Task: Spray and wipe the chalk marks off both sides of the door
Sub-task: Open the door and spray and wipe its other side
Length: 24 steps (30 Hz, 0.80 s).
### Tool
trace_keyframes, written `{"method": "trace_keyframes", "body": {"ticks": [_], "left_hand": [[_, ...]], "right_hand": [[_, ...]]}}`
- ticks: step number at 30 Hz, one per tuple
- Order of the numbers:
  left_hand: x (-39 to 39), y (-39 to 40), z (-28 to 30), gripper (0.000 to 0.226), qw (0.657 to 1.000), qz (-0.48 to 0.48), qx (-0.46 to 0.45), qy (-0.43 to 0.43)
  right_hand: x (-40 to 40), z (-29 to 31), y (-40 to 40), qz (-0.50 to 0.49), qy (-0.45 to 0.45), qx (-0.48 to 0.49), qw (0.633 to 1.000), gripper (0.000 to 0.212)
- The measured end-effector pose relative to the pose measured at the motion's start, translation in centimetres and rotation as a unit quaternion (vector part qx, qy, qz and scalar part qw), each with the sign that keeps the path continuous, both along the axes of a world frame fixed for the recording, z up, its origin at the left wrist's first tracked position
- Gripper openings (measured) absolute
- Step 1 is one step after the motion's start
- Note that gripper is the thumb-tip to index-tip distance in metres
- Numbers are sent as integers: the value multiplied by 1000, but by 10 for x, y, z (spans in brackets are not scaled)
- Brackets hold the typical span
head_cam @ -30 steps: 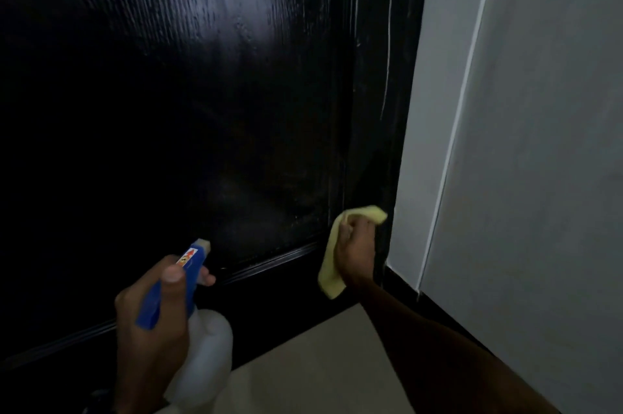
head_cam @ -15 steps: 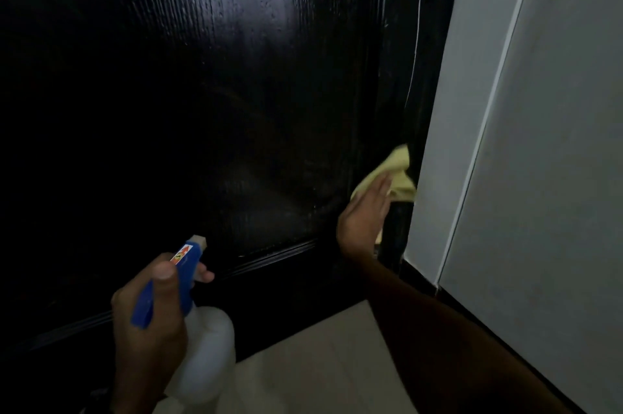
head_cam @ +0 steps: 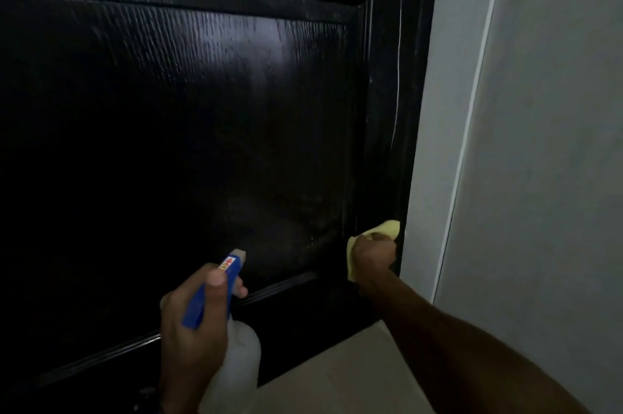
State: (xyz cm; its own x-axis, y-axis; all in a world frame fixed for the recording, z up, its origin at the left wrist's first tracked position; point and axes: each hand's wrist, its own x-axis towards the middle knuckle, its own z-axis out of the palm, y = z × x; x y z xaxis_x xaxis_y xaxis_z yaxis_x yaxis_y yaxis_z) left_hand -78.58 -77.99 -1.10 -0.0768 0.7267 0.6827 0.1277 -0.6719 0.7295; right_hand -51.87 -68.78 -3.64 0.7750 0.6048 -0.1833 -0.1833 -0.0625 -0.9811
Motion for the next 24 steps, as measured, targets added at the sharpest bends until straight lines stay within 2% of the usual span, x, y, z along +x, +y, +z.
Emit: {"method": "trace_keyframes", "body": {"ticks": [2,4,6,8,10,11,13,17,20,22,24], "left_hand": [[13,6,14,69,1000,-6,-5,-9],[31,10,36,70,1000,-18,-4,-6],[53,17,62,74,999,-45,-5,2],[75,26,86,85,998,-67,1,12],[91,35,113,94,997,-71,14,26],[98,39,127,95,997,-74,20,28],[106,45,155,95,996,-80,39,26],[116,49,206,96,996,-75,36,42],[127,45,248,94,996,-70,34,48],[145,41,274,90,997,-49,43,51],[159,39,289,98,997,-58,23,47]], "right_hand": [[7,33,5,-30,2,52,998,32],[11,77,9,-65,-79,88,991,39],[18,130,12,-48,-160,170,971,50],[35,178,13,-43,-319,216,922,58],[56,204,21,-45,-475,164,863,61],[64,210,24,-31,-510,125,850,64],[72,209,30,3,-534,92,840,71],[82,198,34,49,-555,176,811,62],[83,258,49,51,-572,216,790,61],[89,301,57,38,-569,228,789,62],[97,312,63,18,-582,240,777,60]]}}
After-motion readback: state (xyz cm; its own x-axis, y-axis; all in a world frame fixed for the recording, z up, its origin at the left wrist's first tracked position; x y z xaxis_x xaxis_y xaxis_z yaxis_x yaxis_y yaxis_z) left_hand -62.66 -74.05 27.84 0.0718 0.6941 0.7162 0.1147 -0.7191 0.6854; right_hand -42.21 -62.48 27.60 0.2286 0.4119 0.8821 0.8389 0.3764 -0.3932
